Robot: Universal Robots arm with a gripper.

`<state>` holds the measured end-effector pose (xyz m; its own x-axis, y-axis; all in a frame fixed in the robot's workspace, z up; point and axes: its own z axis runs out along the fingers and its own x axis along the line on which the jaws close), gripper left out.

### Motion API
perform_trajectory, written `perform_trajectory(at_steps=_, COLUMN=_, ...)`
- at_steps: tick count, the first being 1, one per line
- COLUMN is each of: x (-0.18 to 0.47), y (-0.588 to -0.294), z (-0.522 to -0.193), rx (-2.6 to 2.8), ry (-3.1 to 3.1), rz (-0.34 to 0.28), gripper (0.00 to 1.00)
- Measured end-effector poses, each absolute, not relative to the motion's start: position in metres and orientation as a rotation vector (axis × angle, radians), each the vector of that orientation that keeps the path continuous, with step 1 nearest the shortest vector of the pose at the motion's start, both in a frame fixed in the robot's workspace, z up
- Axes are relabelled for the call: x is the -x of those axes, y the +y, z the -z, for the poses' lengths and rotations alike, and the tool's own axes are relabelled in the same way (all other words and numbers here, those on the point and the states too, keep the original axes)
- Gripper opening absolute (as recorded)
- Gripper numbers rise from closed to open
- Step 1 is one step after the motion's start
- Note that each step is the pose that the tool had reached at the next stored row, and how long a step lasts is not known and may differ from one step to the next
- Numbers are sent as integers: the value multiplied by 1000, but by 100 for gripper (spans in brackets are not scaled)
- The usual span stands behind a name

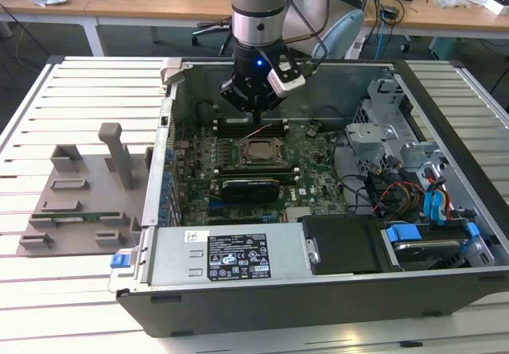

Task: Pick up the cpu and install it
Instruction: 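Install the first cpu locking lever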

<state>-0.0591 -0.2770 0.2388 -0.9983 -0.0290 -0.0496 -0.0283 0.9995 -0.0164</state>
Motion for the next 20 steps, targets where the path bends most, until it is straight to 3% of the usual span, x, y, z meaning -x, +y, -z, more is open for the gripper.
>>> perform_trajectory(at_steps=20, x=48, y=-273, z=-210, rx=102, ry=3090, rz=22, gripper=11)
